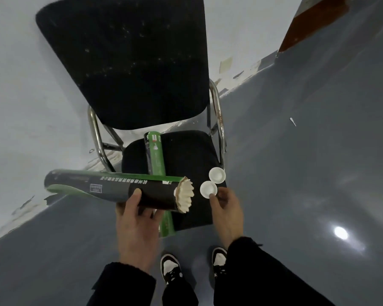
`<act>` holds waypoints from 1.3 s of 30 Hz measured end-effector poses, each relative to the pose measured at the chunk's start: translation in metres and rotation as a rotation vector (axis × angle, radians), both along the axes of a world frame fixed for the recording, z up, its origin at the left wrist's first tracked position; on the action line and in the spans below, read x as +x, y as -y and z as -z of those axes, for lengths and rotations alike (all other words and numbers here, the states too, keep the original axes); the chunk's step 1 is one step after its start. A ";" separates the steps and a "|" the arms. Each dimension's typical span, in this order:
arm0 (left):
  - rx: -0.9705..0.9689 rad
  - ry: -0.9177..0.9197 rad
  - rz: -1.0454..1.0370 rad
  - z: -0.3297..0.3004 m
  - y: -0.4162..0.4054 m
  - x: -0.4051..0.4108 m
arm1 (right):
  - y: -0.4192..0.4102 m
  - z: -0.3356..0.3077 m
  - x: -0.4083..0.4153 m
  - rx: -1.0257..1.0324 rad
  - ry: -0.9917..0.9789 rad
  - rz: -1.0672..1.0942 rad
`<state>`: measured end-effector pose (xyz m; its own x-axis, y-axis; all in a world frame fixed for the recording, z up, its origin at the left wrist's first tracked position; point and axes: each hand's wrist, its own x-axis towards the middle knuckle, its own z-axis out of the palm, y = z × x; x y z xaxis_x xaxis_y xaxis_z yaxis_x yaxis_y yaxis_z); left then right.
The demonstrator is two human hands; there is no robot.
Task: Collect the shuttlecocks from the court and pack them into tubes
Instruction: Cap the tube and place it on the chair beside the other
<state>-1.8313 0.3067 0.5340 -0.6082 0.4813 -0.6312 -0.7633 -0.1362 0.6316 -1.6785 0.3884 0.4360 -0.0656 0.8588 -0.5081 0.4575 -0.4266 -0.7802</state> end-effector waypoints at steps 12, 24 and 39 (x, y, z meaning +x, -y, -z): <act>-0.062 -0.066 0.017 0.041 0.003 -0.022 | -0.026 0.146 -0.037 0.262 0.572 -0.268; -0.071 -0.044 -0.009 0.048 0.001 -0.031 | -0.003 0.015 -0.032 0.070 -0.495 0.164; -0.043 -0.003 0.002 0.008 -0.017 -0.008 | -0.001 -0.088 -0.005 0.253 -0.396 -0.293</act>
<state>-1.8395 0.3238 0.5261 -0.6091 0.4552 -0.6495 -0.7617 -0.1075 0.6390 -1.6839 0.3890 0.5238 -0.4647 0.8677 -0.1765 0.1797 -0.1028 -0.9783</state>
